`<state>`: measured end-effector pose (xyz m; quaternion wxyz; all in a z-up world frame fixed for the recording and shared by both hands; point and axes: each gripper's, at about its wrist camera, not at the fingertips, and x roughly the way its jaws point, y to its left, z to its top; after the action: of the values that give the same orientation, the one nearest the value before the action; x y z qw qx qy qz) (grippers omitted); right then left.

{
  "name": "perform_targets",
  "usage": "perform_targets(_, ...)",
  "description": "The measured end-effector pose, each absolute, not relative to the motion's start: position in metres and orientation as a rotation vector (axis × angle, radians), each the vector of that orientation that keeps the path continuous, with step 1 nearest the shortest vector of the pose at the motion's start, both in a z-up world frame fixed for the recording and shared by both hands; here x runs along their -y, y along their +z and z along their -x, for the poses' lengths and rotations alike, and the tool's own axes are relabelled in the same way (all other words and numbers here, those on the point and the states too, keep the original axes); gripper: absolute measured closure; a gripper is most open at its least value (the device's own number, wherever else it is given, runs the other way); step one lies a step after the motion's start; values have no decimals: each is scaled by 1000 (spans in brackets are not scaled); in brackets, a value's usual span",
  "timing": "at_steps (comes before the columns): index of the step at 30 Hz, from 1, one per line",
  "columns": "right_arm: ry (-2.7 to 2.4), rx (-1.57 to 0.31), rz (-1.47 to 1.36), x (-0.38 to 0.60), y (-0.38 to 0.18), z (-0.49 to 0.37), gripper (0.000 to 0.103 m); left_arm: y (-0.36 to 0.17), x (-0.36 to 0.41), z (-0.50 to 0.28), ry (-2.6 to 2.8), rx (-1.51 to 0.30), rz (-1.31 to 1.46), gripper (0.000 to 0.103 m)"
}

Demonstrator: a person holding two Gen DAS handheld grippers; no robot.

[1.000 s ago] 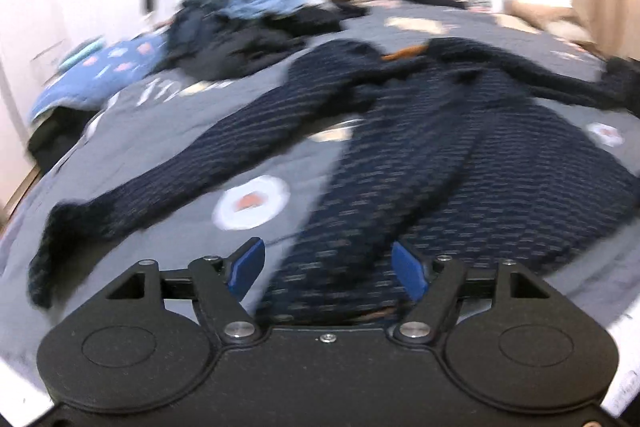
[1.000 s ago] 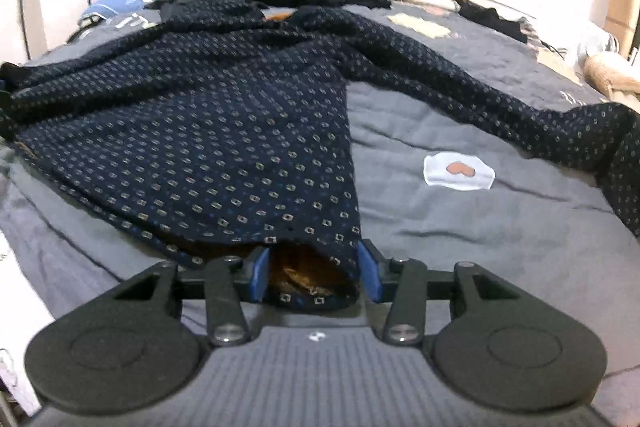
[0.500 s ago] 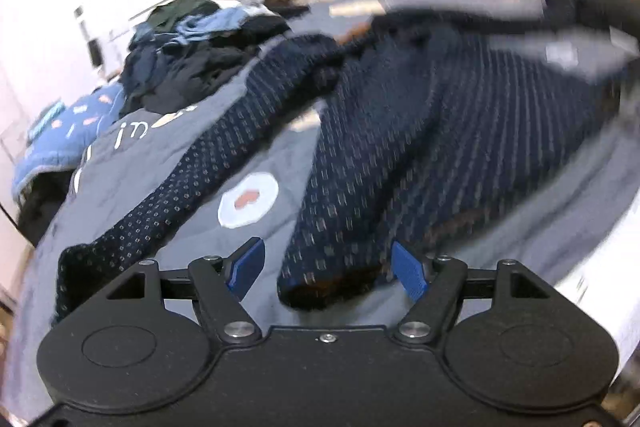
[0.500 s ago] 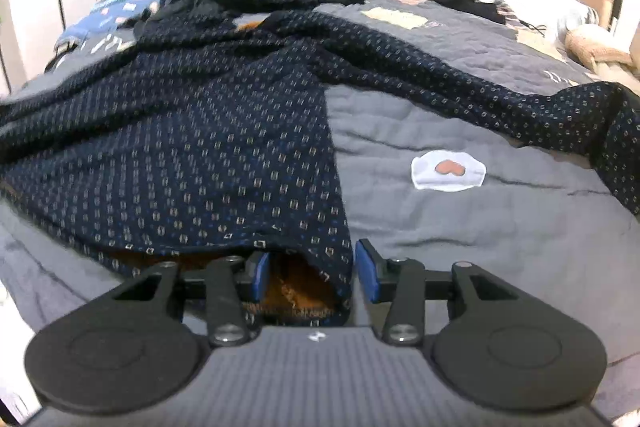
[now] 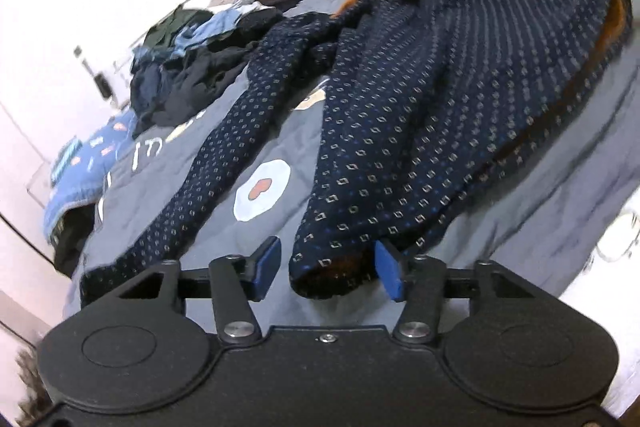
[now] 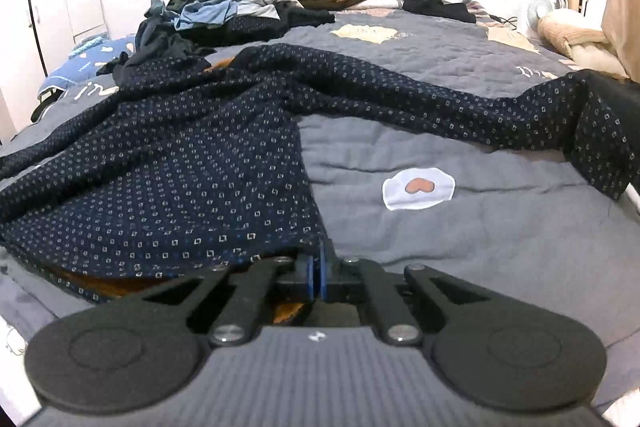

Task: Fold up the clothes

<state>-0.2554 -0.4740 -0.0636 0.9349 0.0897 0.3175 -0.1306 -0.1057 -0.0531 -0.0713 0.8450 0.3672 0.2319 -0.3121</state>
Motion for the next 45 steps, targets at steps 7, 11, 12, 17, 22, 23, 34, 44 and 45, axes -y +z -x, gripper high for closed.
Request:
perform_targets(7, -264, -653, -202, 476, -63, 253, 100, -84, 62, 112, -664, -467, -871, 49)
perform_targets(11, -268, -659, -196, 475, -66, 252, 100, -73, 59, 105, -617, -429, -809, 49)
perform_targets(12, -271, -658, -198, 475, -66, 252, 100, -69, 57, 103, -613, -425, -775, 49)
perform_targets(17, -276, -657, -208, 476, -66, 251, 99, -72, 61, 100, -594, -429, -798, 51)
perform_targets(22, -228, -718, -166, 464, -77, 241, 96, -75, 67, 105, -646, -435, -801, 83)
perform_targets(23, -225, -731, -155, 462, -80, 239, 96, -72, 66, 105, -658, -447, -780, 85)
perform_targets(34, -237, -670, -253, 465, -51, 259, 101, -41, 50, 101, -777, -589, -507, 97)
perform_targets(44, -192, -504, -295, 449, 13, 307, 101, 20, 28, 121, -916, -574, -322, 98)
perform_targets(45, -195, -489, -294, 449, 20, 312, 101, 27, 26, 124, -932, -565, -306, 98)
